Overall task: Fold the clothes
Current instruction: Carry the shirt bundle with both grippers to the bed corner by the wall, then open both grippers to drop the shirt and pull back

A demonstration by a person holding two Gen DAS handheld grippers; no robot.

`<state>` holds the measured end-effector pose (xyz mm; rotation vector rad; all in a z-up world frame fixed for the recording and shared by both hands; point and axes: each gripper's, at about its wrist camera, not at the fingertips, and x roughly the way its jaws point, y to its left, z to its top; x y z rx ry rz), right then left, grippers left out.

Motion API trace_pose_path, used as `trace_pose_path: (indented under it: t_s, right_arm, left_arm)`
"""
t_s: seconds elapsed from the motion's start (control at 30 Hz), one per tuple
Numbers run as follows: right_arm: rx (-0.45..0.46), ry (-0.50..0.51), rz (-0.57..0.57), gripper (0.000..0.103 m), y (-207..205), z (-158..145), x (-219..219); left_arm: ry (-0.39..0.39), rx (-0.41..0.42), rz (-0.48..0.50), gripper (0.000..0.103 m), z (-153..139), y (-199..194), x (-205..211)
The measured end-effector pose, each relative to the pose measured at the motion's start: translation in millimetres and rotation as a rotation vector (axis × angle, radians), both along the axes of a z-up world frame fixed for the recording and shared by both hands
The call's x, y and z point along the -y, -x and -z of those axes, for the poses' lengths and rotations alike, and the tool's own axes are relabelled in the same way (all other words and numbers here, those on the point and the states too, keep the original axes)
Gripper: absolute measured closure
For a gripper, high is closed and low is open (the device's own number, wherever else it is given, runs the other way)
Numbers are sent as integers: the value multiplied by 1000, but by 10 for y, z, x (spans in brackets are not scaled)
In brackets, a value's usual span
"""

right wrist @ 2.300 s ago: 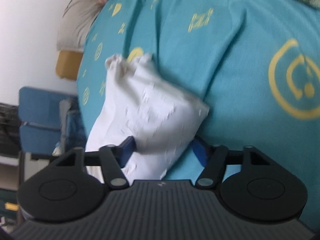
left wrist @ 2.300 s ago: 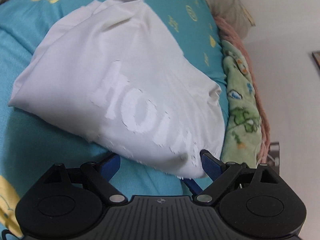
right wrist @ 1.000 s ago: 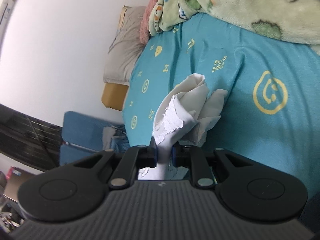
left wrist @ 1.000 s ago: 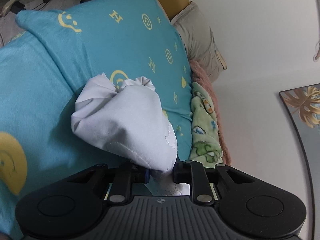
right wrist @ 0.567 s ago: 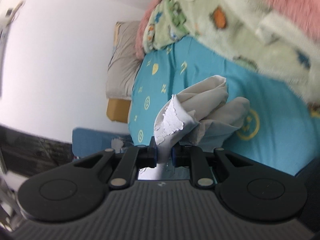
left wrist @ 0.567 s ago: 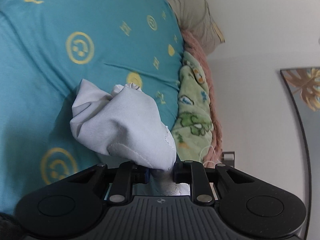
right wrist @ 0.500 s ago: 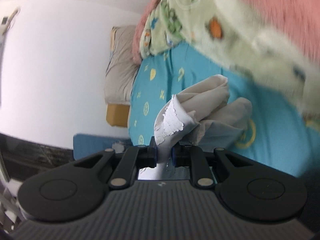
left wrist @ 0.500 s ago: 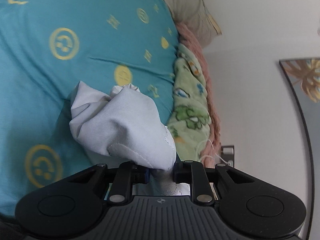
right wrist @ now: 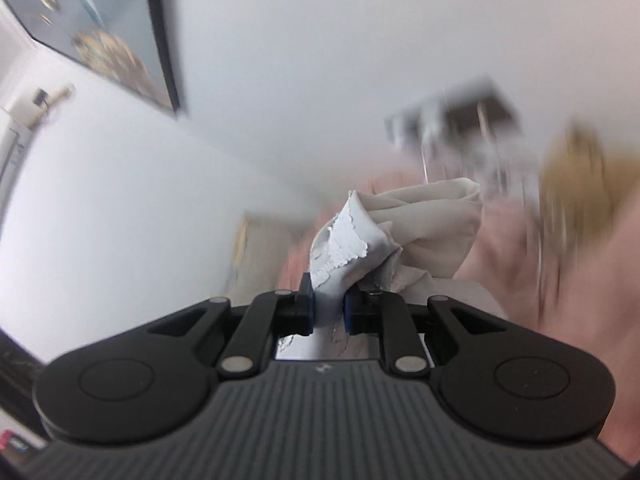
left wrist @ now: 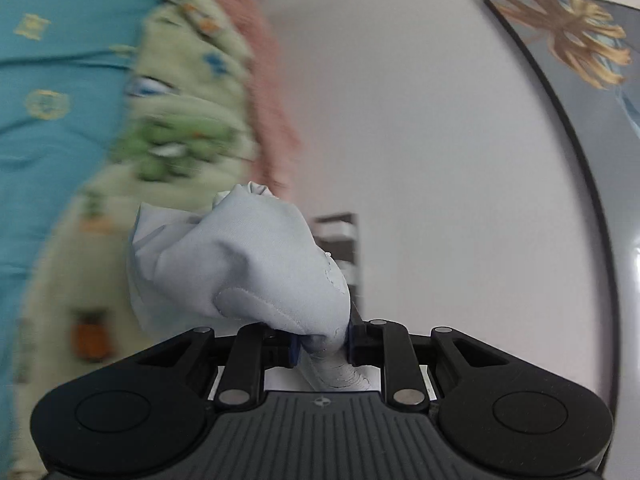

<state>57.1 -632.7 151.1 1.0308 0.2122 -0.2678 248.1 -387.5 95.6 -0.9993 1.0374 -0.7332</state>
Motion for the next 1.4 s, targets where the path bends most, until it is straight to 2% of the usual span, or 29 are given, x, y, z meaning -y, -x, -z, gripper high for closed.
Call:
trace_pose_path:
  t_s: [0.07, 0.13, 0.23, 0.27, 0.33, 0.4, 0.47, 0.5, 0.57, 0.63, 0.67, 0.7, 0.73, 0.77, 0.83, 0.93, 1.13, 1.4]
  right_arm:
    - [27, 80, 61, 86, 57, -157, 210]
    - [43, 160, 124, 86, 146, -203, 369]
    - [-146, 279, 221, 85, 252, 112, 426]
    - [-197, 271, 222, 85, 304, 325, 440]
    - [-297, 222, 219, 85, 423, 769, 463]
    - [-387, 145, 211, 85, 554, 1200, 464]
    - [-407, 119, 199, 85, 684, 1480, 410]
    - [-402, 130, 197, 85, 725, 1488, 380]
    - [-393, 154, 192, 83, 805, 1499, 319]
    - [-420, 184, 195, 76, 851, 1377, 262]
    - [-426, 209, 189, 60, 873, 1302, 205]
    - [-416, 235, 180, 32, 895, 1212, 121]
    - [-400, 266, 174, 21, 938, 1125, 34]
    - [-380, 303, 174, 13, 981, 1027, -53]
    - [-367, 385, 153, 13, 998, 745, -231]
    - [-355, 472, 106, 13, 1102, 496, -542]
    - [-319, 611, 73, 13, 1406, 213, -1178]
    - [-244, 720, 79, 13, 1897, 86, -1915]
  left_arm:
    - [30, 64, 66, 77, -67, -52, 361]
    - [0, 140, 132, 72, -7, -10, 655]
    - [-129, 304, 211, 70, 273, 255, 946]
    - [-206, 336, 234, 70, 422, 347, 1004]
    - [-335, 336, 305, 71, 766, 502, 1070]
    - [-391, 317, 355, 74, 1059, 655, 1032]
    - [-411, 341, 365, 69, 1169, 796, 920]
    - [-421, 356, 365, 67, 1181, 858, 855]
    - [-455, 393, 354, 59, 1080, 962, 716]
    - [-490, 451, 344, 37, 905, 1097, 583]
    - [-498, 484, 338, 31, 790, 1163, 523]
    - [-506, 517, 332, 18, 675, 1230, 464]
    - [-515, 550, 326, 11, 562, 1277, 421]
    - [-528, 585, 323, 9, 437, 1292, 411]
    - [-559, 658, 308, 1, 204, 1389, 334]
    - [-581, 773, 263, 0, -120, 1639, 136]
    - [-597, 921, 168, 0, -564, 2288, -511]
    - [-623, 1008, 24, 0, -773, 3006, -1455]
